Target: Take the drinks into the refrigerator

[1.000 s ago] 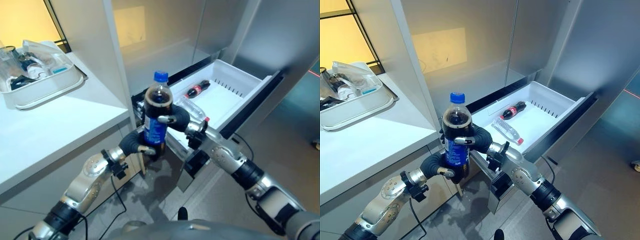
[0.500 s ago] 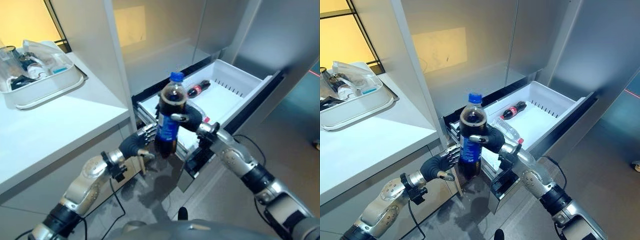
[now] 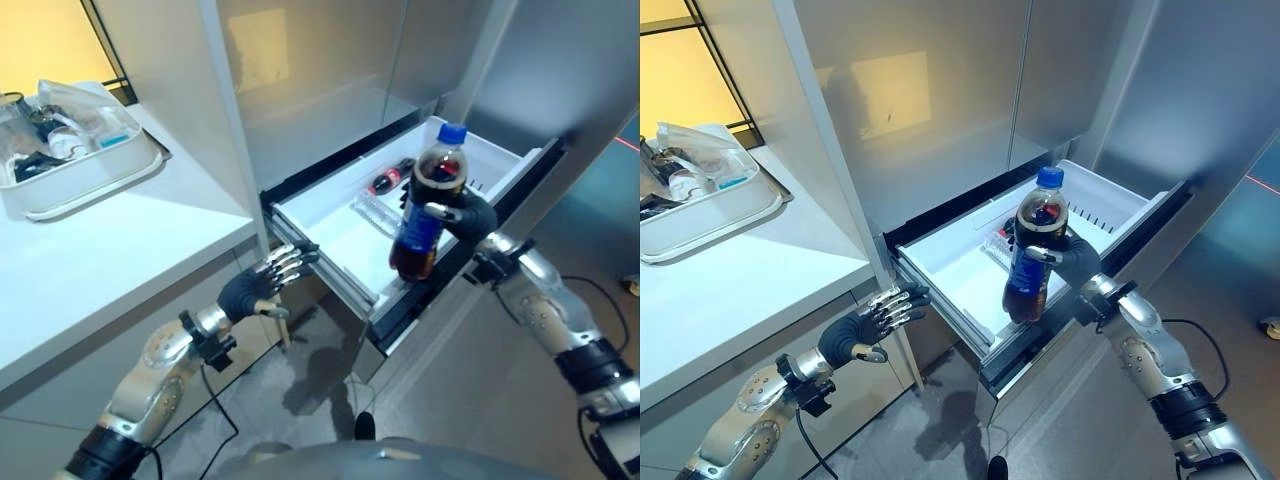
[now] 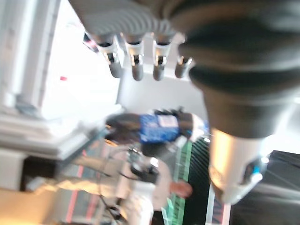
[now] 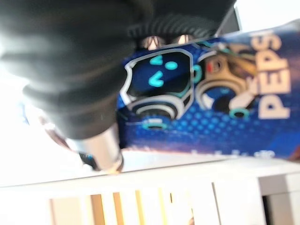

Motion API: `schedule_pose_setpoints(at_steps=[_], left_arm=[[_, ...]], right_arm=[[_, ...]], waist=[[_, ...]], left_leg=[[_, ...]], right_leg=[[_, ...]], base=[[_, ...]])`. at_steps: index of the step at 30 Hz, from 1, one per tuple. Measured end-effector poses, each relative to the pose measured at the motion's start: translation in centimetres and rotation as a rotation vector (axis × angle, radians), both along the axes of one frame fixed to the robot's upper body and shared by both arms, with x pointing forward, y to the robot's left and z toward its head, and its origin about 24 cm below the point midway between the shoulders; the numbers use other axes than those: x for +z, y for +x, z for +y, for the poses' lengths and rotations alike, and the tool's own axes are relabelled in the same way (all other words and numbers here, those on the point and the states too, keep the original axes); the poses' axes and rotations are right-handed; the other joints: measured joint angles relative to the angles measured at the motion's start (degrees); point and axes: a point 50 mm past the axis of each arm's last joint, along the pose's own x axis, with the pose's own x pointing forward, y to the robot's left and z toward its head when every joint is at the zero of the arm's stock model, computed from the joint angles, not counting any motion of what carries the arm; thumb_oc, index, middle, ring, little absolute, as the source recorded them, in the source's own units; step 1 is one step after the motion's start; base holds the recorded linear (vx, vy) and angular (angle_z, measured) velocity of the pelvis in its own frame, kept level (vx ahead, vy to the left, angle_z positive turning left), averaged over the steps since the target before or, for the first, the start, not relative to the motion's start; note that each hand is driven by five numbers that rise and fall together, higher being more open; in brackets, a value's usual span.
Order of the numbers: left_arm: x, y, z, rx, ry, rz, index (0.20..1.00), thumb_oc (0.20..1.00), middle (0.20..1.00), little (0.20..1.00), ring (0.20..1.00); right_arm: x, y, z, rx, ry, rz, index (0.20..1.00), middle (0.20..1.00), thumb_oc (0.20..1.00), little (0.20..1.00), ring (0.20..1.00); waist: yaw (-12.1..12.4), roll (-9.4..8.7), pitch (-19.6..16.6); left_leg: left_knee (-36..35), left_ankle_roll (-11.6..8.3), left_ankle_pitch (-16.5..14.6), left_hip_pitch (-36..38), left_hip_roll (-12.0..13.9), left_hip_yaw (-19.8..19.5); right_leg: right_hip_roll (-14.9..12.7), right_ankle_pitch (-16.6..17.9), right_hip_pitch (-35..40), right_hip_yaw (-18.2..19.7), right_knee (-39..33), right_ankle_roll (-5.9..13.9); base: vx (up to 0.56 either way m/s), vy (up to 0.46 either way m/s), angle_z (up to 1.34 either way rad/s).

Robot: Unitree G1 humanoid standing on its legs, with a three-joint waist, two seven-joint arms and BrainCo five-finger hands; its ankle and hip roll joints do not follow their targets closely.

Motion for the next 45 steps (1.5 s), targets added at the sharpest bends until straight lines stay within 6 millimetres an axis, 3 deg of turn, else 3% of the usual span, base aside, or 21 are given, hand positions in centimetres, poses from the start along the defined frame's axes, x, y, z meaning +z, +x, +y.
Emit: schedule_pose_setpoints(at_steps=[5,11,22,30,39,45], left_arm=[[0.3,-0.3,-0.1,-0.055,-0.020,0.025,1.000,1.000,1.000,1.000,1.000],[-0.2,-0.8,-0.1,-0.112,-0.006,0.089,1.000,1.000,1.000,1.000,1.000],[0.1,-0.5,-0.2,-0.152,0.016,0.111,1.000,1.000,1.000,1.000,1.000],[1.0,0.4,-0.4,-0.159,0.044,0.073,1.000,1.000,1.000,1.000,1.000],[1.9,1.2,-1.0,-0.178,0.059,0.032,1.000,1.000,1.000,1.000,1.000],[2.0,1.3,-1.4,-0.192,0.069,0.025,1.000,1.000,1.000,1.000,1.000]], right_arm=[[0.4,0.8,-1.2,-0.052,-0.038,0.000,0.200,0.200,0.200,0.200,0.200],[2.6,2.9,-2.0,-0.116,-0.115,-0.048,0.200,0.200,0.200,0.200,0.200],[7.8,5.7,0.5,-0.056,-0.272,-0.183,0.200,0.200,0.200,0.200,0.200],[10.5,7.5,0.4,-0.140,-0.318,-0.233,0.200,0.200,0.200,0.200,0.200],[9.7,8.7,1.0,-0.167,-0.441,-0.216,0.200,0.200,0.200,0.200,0.200],[7.2,9.2,1.6,-0.156,-0.574,-0.157,0.200,0.200,0.200,0.200,0.200]], waist=[[0.0,-0.91,0.6],[-0.1,-1.25,2.3],[1.8,-1.80,7.1],[3.7,-1.70,11.0],[3.9,-1.57,14.8],[4.7,-1.50,17.1]], left_leg=[[0.0,0.05,0.0,-0.3,-0.1,0.1],[0.2,-0.16,0.2,-1.2,-0.2,0.1],[0.3,-0.12,0.8,-6.1,-0.3,0.0],[0.3,-0.14,1.0,-9.3,-0.3,-1.0],[0.7,-0.19,1.0,-10.6,-0.2,-1.3],[1.4,-0.39,1.1,-12.2,0.0,-1.6]], right_leg=[[0.0,0.0,-0.4,0.1,0.0,0.01],[0.1,0.2,-1.2,0.1,0.0,0.08],[0.1,1.2,-6.1,0.0,0.0,-0.35],[0.0,1.2,-8.8,-1.0,0.0,-0.35],[0.0,1.2,-9.8,-1.5,0.1,-0.36],[0.0,1.4,-11.0,-1.7,0.1,-0.66]], base=[[0.00,0.000,0.00],[-0.06,-0.007,0.00],[-0.08,-0.026,0.00],[-0.05,-0.027,0.06],[-0.04,-0.021,0.00],[-0.05,-0.028,0.02]])
